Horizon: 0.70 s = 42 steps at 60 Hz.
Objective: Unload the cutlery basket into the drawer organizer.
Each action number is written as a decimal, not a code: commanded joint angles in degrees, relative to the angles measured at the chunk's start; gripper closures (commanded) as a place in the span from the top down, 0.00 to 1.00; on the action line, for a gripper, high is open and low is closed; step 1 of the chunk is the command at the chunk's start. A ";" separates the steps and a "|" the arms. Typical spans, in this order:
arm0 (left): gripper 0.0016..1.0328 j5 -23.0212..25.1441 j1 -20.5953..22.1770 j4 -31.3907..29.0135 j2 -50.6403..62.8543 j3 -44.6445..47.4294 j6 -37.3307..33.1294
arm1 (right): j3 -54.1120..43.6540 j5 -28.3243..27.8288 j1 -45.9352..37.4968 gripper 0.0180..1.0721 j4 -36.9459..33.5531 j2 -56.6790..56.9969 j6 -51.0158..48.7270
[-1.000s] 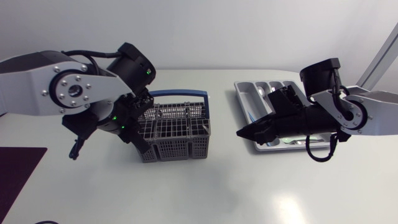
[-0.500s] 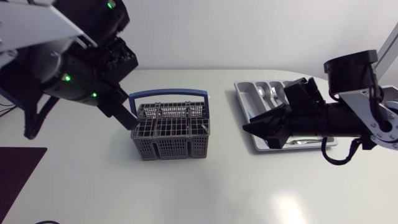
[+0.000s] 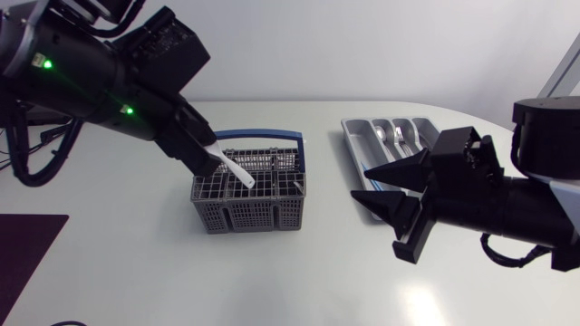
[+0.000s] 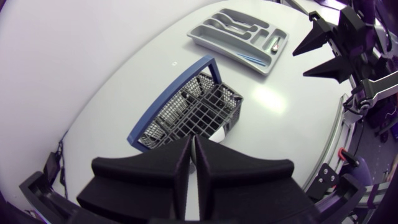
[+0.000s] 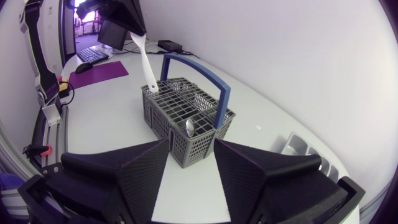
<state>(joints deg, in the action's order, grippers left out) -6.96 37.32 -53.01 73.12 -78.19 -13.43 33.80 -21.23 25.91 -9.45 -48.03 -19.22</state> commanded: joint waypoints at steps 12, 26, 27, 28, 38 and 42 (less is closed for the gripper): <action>0.06 14.08 -2.34 2.83 6.15 -1.44 1.65 | -3.13 10.34 11.00 0.53 4.00 1.36 -1.96; 0.06 22.61 -1.64 5.64 8.97 -1.52 2.27 | -4.89 17.81 18.91 0.53 9.80 -1.54 -2.93; 0.06 23.40 -1.64 5.82 9.23 -1.61 2.36 | -4.89 17.89 19.09 0.53 9.98 -1.98 -2.93; 0.06 24.01 -1.55 6.08 9.49 -1.61 2.53 | -4.89 18.07 19.35 0.53 10.33 -2.42 -2.93; 0.06 25.15 -0.06 7.14 10.55 -2.23 3.50 | -4.80 19.30 20.06 0.53 13.58 -4.97 -3.63; 0.06 25.24 0.38 7.66 10.64 -2.40 3.76 | -4.80 19.39 20.14 0.53 14.29 -5.49 -3.72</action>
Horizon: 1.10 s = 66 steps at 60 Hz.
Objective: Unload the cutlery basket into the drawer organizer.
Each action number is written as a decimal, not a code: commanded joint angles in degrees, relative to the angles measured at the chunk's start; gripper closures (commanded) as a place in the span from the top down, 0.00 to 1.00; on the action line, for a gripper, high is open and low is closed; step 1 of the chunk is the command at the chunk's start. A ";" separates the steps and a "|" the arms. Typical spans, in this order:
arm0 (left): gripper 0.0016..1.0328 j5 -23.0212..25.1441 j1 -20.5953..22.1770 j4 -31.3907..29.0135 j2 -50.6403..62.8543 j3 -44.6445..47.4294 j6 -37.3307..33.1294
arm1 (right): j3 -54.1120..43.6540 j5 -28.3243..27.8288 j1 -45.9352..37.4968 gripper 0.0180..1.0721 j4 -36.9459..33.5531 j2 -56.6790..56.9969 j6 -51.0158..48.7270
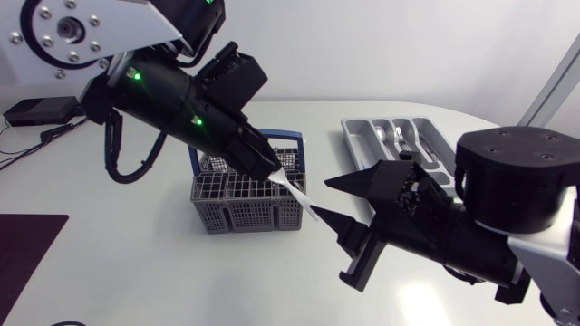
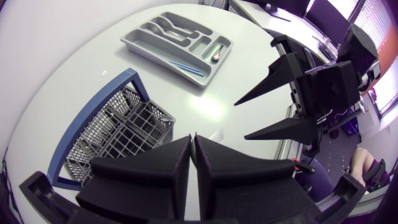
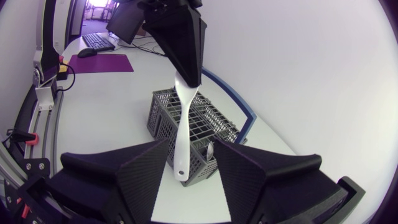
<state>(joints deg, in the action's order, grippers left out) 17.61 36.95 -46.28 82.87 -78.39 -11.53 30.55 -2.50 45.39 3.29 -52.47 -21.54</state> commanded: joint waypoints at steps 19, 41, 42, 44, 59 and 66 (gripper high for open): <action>0.06 1.11 1.81 1.72 3.35 -3.79 4.32 | -0.49 9.36 5.33 0.53 7.08 -6.86 -1.93; 0.06 1.47 1.90 1.72 3.70 -2.73 4.50 | 1.62 15.60 6.03 0.42 10.33 -10.29 -1.93; 0.06 1.47 1.90 1.72 3.70 -2.73 4.50 | 1.80 15.69 6.03 0.42 10.33 -10.37 -1.93; 0.07 1.47 1.81 1.72 3.70 -2.65 4.50 | 1.89 15.69 6.03 0.42 10.42 -10.37 -1.84; 0.06 1.55 1.20 1.72 3.79 -2.29 4.23 | 3.29 16.48 7.17 0.33 9.89 -10.46 -1.58; 0.06 1.55 1.02 1.90 4.05 -2.12 4.06 | 3.64 16.48 7.35 0.23 9.89 -10.99 -1.49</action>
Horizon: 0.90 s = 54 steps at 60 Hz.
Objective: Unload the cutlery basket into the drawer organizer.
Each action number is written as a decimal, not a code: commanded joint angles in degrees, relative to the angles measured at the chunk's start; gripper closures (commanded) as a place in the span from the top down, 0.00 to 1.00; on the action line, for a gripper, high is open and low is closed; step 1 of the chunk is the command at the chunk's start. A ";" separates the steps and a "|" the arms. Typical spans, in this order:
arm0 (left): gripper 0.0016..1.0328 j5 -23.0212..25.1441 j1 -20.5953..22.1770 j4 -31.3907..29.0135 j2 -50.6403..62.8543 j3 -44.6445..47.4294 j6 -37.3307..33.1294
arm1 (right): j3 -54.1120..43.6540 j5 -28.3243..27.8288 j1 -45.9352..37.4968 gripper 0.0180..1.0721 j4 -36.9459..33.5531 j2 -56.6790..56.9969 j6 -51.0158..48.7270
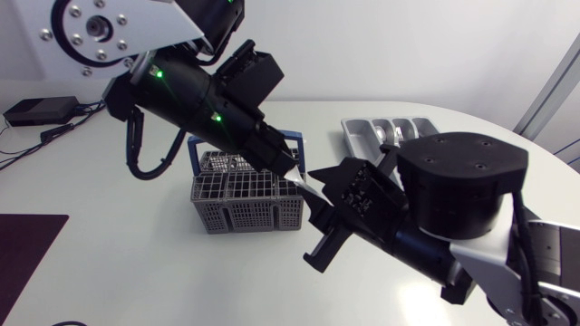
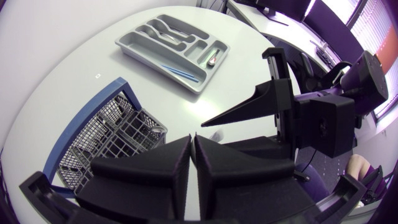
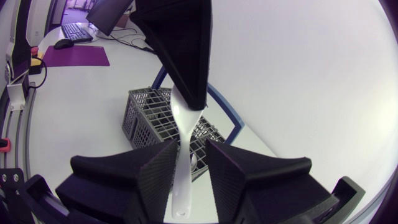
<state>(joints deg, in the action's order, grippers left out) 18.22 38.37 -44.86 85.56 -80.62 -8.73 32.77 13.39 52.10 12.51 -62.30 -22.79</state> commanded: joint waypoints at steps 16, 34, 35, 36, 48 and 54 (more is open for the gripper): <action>0.07 1.29 -0.40 0.56 1.45 0.20 1.17 | 2.21 1.11 0.99 0.06 0.41 -2.91 -0.24; 0.22 1.56 -1.37 0.56 1.19 -0.15 1.09 | 2.21 2.08 1.61 0.05 -0.03 -3.70 -0.24; 0.28 1.56 -1.54 0.56 1.10 -0.24 1.09 | 2.21 2.08 1.61 0.05 -0.12 -3.70 -0.24; 0.35 1.56 -1.63 0.56 1.01 -0.50 1.09 | 2.12 2.08 1.61 0.05 -0.30 -3.70 -0.33; 0.96 1.56 -2.77 0.56 -0.22 -2.09 1.09 | 0.62 0.76 1.17 0.05 -2.23 -0.45 -0.68; 0.96 1.47 -3.92 0.48 -0.66 -2.79 0.65 | -0.69 -1.87 -0.24 0.05 -4.25 2.63 -1.30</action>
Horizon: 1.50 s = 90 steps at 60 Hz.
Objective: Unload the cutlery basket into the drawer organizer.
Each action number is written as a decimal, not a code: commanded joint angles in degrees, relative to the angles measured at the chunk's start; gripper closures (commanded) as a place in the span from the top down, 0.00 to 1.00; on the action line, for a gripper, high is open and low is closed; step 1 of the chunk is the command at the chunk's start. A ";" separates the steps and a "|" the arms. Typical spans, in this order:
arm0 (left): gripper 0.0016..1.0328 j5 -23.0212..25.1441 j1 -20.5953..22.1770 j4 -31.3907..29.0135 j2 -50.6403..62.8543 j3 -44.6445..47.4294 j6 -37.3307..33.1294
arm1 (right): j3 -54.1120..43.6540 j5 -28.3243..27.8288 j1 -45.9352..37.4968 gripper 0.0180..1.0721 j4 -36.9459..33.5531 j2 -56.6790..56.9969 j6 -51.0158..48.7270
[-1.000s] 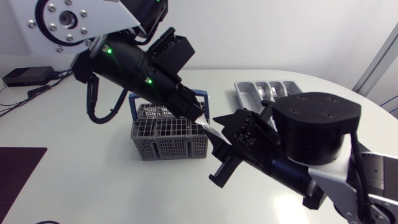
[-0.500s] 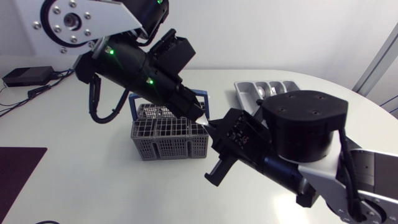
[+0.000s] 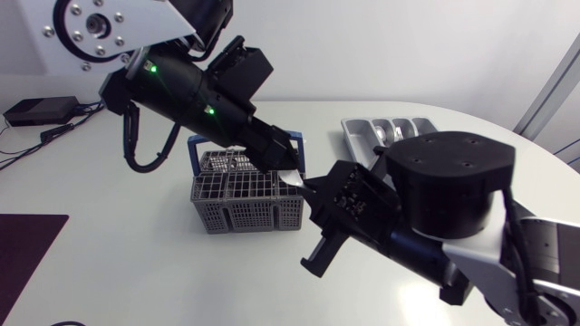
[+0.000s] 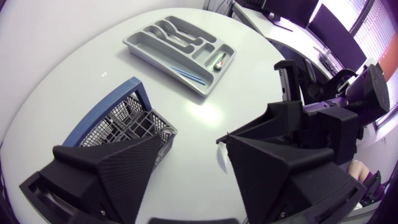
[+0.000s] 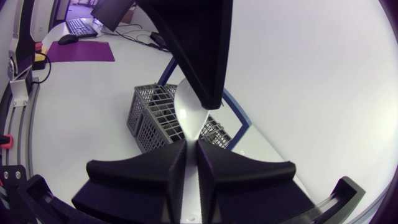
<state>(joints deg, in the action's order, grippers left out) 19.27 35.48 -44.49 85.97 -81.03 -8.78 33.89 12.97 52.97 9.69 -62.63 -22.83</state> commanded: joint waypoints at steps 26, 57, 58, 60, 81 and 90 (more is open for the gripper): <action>0.96 -0.46 -7.01 0.72 -1.78 -3.34 -11.26 | -5.41 -33.19 -32.67 0.05 -17.69 18.16 -11.01; 0.96 -0.63 -3.76 6.96 -3.71 -0.35 -26.38 | -4.27 -53.23 -60.35 0.05 -29.21 6.29 -48.98; 0.96 -0.63 -3.58 7.22 -3.71 -0.09 -27.35 | -3.83 -53.31 -60.97 0.05 -29.82 4.97 -50.82; 0.96 -0.81 -2.88 7.40 -3.71 0.61 -29.46 | -2.51 -53.49 -62.55 0.05 -30.44 1.90 -53.90; 0.96 -2.74 -0.42 10.12 -0.81 5.18 -45.19 | 15.15 -53.58 -73.10 0.05 -40.10 -21.92 -73.67; 0.94 -3.27 0.99 9.77 1.39 5.36 -50.73 | 22.01 -50.33 -73.80 0.05 -42.65 -29.13 -77.54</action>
<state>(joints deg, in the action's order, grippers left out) 16.10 35.44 -34.79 85.30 -77.10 -54.43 52.36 -38.44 -20.25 -30.57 -87.74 -95.53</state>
